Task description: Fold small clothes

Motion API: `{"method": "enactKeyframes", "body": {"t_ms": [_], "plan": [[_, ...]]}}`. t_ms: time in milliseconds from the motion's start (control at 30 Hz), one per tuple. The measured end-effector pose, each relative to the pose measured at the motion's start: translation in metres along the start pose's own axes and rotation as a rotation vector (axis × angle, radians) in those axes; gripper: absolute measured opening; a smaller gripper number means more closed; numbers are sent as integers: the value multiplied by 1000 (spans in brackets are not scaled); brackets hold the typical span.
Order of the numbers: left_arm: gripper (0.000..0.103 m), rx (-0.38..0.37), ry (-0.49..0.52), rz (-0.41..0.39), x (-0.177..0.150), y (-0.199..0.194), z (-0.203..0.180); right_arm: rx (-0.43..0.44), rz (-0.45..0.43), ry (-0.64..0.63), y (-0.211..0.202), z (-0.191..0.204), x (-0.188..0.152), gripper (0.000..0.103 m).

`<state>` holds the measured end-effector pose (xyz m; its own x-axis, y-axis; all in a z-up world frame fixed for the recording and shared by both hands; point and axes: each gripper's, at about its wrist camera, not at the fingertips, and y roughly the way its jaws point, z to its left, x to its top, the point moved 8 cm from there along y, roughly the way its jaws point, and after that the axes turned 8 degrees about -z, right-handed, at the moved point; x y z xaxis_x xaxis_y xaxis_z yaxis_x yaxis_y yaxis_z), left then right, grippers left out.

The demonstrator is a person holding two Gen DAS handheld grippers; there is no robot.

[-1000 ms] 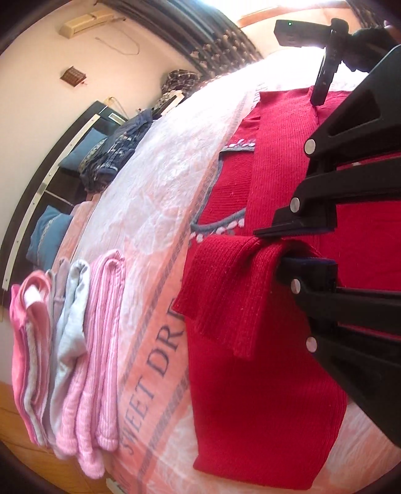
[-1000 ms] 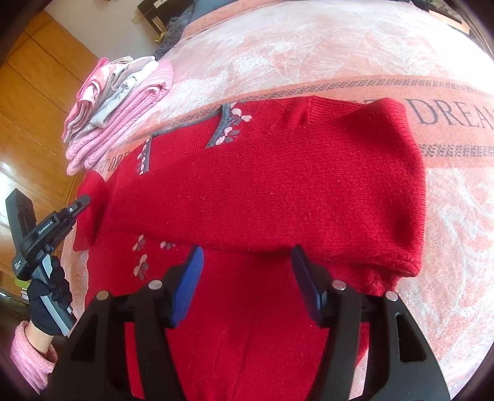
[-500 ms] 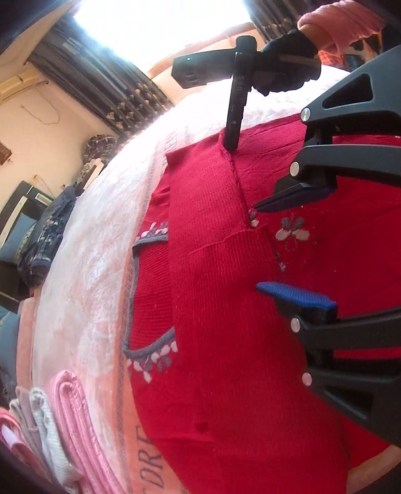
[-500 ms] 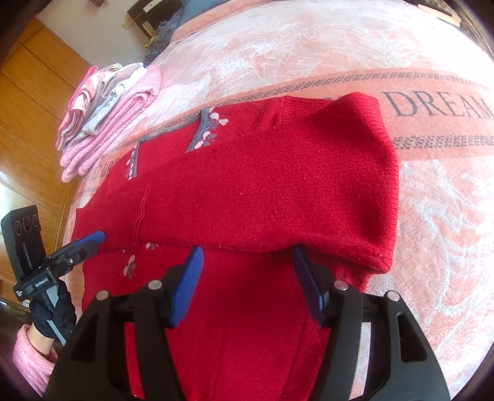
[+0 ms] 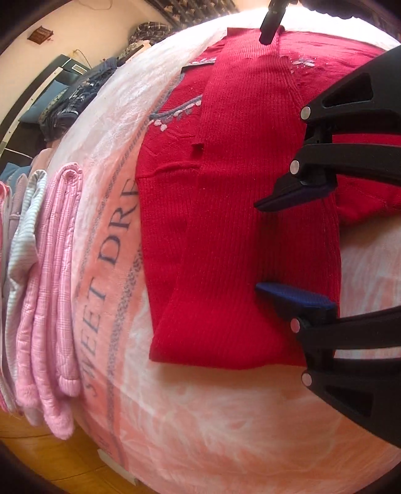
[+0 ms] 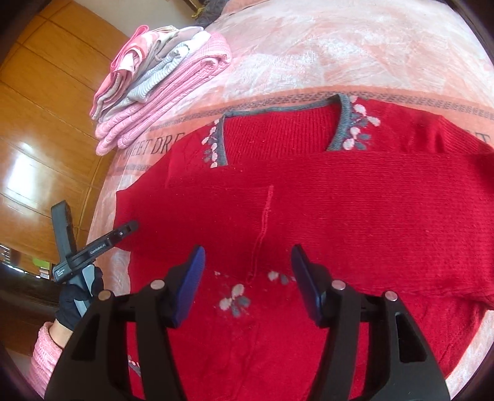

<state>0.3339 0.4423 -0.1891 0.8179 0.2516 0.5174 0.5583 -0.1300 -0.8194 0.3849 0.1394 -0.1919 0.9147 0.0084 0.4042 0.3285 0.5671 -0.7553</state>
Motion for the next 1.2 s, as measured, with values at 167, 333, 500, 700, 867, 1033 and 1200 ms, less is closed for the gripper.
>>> {"method": "enactKeyframes", "body": {"t_ms": [167,333,500,700,867,1033,1200], "plan": [[49,-45,-27,-116,15,-34,7,-15,20,16,20,3,4,51],[50,15,-41,-160,20,-44,31,-34,42,13,33,5,1,46],[50,30,-111,-131,15,-34,47,-2,39,-24,36,19,1,5],[50,40,-114,-144,16,-33,44,14,-12,-68,11,25,9,5],[50,39,-80,-153,17,-32,27,-1,-75,-57,-22,7,25,5],[50,40,-43,-154,16,-27,9,-42,-116,-7,-49,-32,32,5],[50,61,-9,-138,13,-15,-8,-82,-146,38,-70,-67,35,5]]}}
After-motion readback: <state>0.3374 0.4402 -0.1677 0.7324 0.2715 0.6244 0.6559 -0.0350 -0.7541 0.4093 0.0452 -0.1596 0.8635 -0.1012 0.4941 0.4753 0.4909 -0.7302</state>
